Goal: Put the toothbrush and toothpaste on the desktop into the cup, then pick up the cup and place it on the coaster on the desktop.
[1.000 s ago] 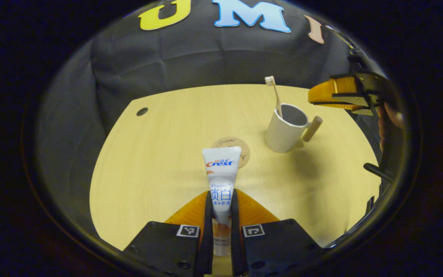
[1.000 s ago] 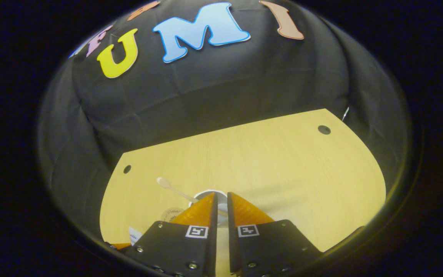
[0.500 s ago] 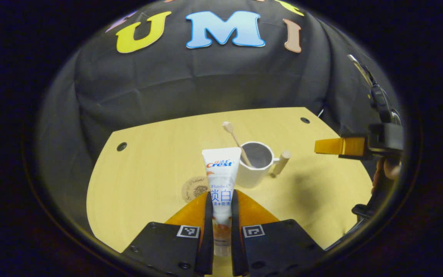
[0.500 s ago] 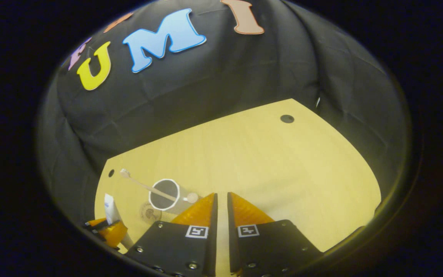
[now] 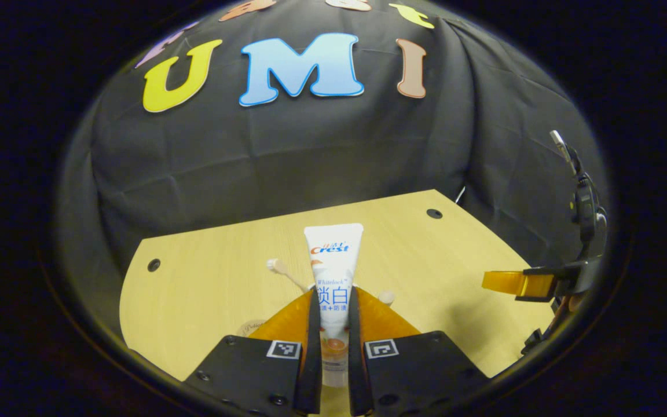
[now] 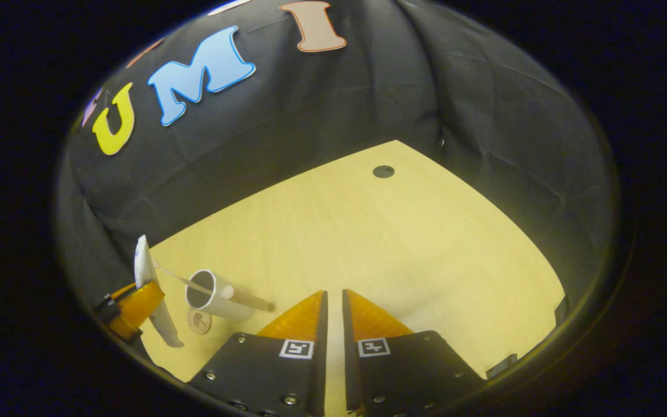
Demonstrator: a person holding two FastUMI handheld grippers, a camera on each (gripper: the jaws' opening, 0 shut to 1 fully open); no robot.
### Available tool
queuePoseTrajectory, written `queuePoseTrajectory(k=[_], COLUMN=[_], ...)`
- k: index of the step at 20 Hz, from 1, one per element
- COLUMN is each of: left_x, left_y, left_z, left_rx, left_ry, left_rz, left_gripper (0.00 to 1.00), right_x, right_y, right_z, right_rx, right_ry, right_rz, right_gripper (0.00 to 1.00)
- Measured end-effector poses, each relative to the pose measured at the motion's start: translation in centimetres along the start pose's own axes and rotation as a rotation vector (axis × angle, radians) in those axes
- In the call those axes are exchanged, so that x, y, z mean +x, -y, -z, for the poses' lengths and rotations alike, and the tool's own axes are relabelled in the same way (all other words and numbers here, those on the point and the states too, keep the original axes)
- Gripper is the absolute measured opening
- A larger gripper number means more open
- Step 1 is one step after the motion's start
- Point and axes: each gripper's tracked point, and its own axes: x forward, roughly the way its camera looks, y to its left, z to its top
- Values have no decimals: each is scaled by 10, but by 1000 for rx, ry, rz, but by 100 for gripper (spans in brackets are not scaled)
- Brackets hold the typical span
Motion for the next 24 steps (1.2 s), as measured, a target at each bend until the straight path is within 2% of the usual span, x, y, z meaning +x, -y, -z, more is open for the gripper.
queuePoseTrajectory(k=[9, 16, 20, 24], left_x=[56, 85, 86, 76], left_y=[18, -7, -15, -11], left_z=[-32, -19, -10, -5], left_rx=[61, 0, -15, -9], left_ry=[95, 104, 108, 124], left_rz=[24, -24, -47, -48], left_gripper=[25, 26, 26, 35], right_x=[8, 10, 9, 10], right_y=[41, 49, 51, 50], right_z=[-1, 4, 4, 5], right_rx=[7, -21, -21, -21], right_ry=[-43, -70, -81, -83], right_rz=[54, 76, 83, 75], right_gripper=[13, 13, 13, 13])
